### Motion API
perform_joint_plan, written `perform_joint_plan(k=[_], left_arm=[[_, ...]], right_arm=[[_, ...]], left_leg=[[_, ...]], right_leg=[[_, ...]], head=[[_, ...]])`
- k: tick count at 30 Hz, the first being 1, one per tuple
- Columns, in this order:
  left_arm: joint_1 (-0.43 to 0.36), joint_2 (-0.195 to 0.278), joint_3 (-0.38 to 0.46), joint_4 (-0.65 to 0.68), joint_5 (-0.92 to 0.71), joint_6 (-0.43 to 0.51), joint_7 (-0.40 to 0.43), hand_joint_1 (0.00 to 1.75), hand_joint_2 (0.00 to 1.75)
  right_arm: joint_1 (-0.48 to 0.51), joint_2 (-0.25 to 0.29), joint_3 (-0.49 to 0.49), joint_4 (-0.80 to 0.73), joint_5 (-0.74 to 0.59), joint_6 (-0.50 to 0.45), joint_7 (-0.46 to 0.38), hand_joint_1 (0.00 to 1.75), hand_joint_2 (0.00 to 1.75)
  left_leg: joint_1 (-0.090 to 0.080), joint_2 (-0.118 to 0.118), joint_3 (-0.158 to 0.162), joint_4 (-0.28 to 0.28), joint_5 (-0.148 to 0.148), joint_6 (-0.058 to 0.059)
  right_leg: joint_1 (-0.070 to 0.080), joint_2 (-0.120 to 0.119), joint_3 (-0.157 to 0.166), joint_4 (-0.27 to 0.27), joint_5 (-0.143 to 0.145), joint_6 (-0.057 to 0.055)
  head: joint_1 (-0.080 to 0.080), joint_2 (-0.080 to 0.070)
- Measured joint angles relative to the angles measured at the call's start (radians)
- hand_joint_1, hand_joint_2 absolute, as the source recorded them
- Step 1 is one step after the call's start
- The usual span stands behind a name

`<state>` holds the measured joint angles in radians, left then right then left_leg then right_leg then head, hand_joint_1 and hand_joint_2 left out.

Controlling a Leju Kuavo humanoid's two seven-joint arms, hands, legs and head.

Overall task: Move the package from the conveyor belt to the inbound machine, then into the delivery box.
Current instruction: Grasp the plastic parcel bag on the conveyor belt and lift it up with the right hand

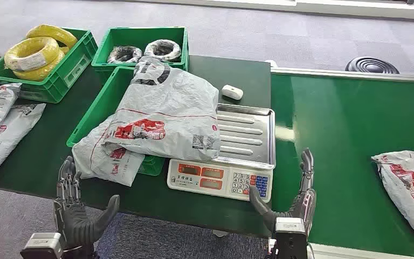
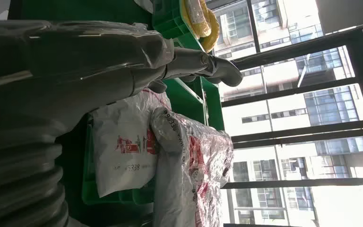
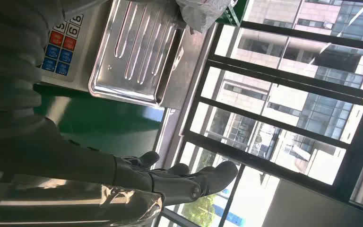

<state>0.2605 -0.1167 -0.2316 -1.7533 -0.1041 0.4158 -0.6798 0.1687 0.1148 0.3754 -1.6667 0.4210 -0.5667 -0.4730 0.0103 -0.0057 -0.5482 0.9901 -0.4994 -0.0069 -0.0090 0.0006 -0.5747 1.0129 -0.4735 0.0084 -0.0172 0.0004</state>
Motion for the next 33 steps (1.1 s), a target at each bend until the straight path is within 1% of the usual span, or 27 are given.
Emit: perform_joint_plan(k=[3, 5, 7, 9, 11, 13, 17, 19, 22, 26, 27, 29, 31, 33], left_arm=[[0.0, 0.0, 0.0, -0.001, 0.0, 0.003, -0.001, 0.0, 1.75], [0.001, 0.001, 0.0, -0.002, -0.002, 0.007, -0.002, 0.0, 1.75], [0.002, 0.0, 0.0, -0.003, -0.009, 0.011, -0.003, 0.0, 1.75], [0.003, -0.002, 0.0, -0.006, -0.017, 0.012, -0.002, 0.0, 1.75], [0.005, -0.004, 0.0, -0.008, -0.02, 0.007, -0.002, 0.0, 1.75], [0.007, -0.005, 0.001, -0.009, -0.021, -0.001, -0.002, 0.0, 1.75], [0.006, -0.006, 0.002, -0.009, -0.02, -0.009, -0.002, 0.0, 1.75], [0.006, -0.008, 0.003, -0.008, -0.016, -0.018, -0.002, 0.0, 1.75], [0.002, -0.012, 0.003, -0.002, -0.011, -0.036, -0.002, 0.0, 1.75], [-0.004, -0.019, 0.004, 0.01, -0.009, -0.046, -0.002, 0.0, 1.75], [-0.007, -0.02, 0.004, 0.013, -0.006, -0.05, -0.002, 0.0, 1.75], [-0.019, -0.021, 0.004, 0.02, 0.001, -0.06, -0.001, 0.0, 1.75], [-0.039, -0.021, 0.004, 0.031, 0.01, -0.072, 0.002, 0.0, 1.75], [-0.057, -0.02, 0.005, 0.043, 0.017, -0.082, 0.007, 0.0, 1.75]], right_arm=[[0.0, 0.0, 0.0, 0.0, 0.003, -0.002, 0.0, 0.0, 1.75], [0.0, -0.001, 0.0, 0.0, 0.036, -0.02, 0.008, 0.0, 1.75], [0.0, -0.002, -0.004, 0.0, 0.134, -0.064, 0.049, 0.0, 1.75], [0.001, 0.0, -0.023, 0.0, 0.28, -0.104, 0.122, 0.0, 1.75], [0.003, 0.002, -0.069, -0.001, 0.395, -0.119, 0.185, 0.0, 1.75], [0.006, 0.004, -0.127, -0.007, 0.435, -0.123, 0.213, 0.0, 1.75], [0.009, 0.006, -0.202, -0.017, 0.453, -0.125, 0.221, 0.0, 1.75], [0.01, 0.011, -0.233, -0.019, 0.499, -0.125, 0.232, 0.0, 1.75], [0.005, 0.024, -0.304, -0.024, 0.589, -0.125, 0.262, 0.0, 1.75], [-0.006, 0.034, -0.392, -0.024, 0.622, -0.125, 0.283, 0.0, 1.75], [-0.01, 0.036, -0.408, -0.022, 0.634, -0.125, 0.302, 0.0, 1.75], [-0.034, 0.037, -0.444, -0.006, 0.662, -0.121, 0.371, 0.0, 1.75], [-0.079, 0.03, -0.495, 0.037, 0.677, -0.103, 0.455, 0.0, 1.75], [-0.128, 0.017, -0.553, 0.094, 0.678, -0.078, 0.506, 0.0, 1.75]], left_leg=[[0.0, 0.0, 0.0, 0.0, 0.0, 0.0], [0.0, 0.0, 0.0, 0.0, 0.0, 0.0], [0.0, 0.0, 0.0, 0.0, 0.0, 0.0], [0.0, 0.0, 0.0, 0.0, 0.0, 0.0], [0.0, 0.0, 0.0, 0.0, 0.0, 0.0], [0.0, 0.0, 0.0, 0.0, 0.0, 0.0], [0.0, 0.0, 0.0, 0.0, 0.0, 0.0], [0.0, 0.0, 0.0, 0.0, 0.0, 0.0], [0.0, 0.0, 0.0, 0.0, 0.0, 0.0], [0.0, 0.0, 0.0, 0.0, 0.0, 0.0], [0.0, 0.0, 0.0, 0.0, 0.0, 0.0], [0.0, 0.0, 0.0, 0.0, 0.0, 0.0], [0.0, 0.0, 0.001, 0.0, 0.0, 0.0], [0.0, 0.0, 0.001, 0.0, 0.0, 0.0]], right_leg=[[0.0, 0.0, 0.0, 0.0, 0.0, 0.0], [0.0, 0.0, 0.0, 0.0, 0.0, 0.0], [0.0, 0.0, 0.0, 0.0, 0.0, 0.0], [0.0, 0.0, 0.0, 0.0, 0.0, 0.0], [0.0, 0.0, 0.0, 0.0, 0.0, 0.0], [0.0, 0.0, 0.0, 0.0, 0.0, 0.0], [0.0, 0.0, 0.0, 0.0, 0.0, 0.0], [0.0, 0.0, 0.0, 0.0, 0.0, 0.0], [0.0, 0.0, 0.0, 0.0, 0.0, 0.0], [0.0, 0.0, 0.0, 0.0, 0.0, 0.0], [0.0, 0.0, 0.0, 0.0, 0.0, 0.0], [0.0, 0.0, 0.0, 0.0, 0.0, 0.0], [0.0, 0.0, 0.001, 0.0, 0.001, 0.0], [-0.001, 0.0, 0.001, 0.0, 0.001, 0.001]], head=[[0.0, 0.0], [0.0, 0.0], [0.0, 0.0], [0.0, 0.0], [0.0, 0.0], [0.0, 0.0], [0.0, 0.0], [0.0, 0.0], [0.0, 0.0], [0.0, 0.0], [0.0, 0.0], [0.0, 0.0], [0.0, 0.0], [0.0, 0.0]])
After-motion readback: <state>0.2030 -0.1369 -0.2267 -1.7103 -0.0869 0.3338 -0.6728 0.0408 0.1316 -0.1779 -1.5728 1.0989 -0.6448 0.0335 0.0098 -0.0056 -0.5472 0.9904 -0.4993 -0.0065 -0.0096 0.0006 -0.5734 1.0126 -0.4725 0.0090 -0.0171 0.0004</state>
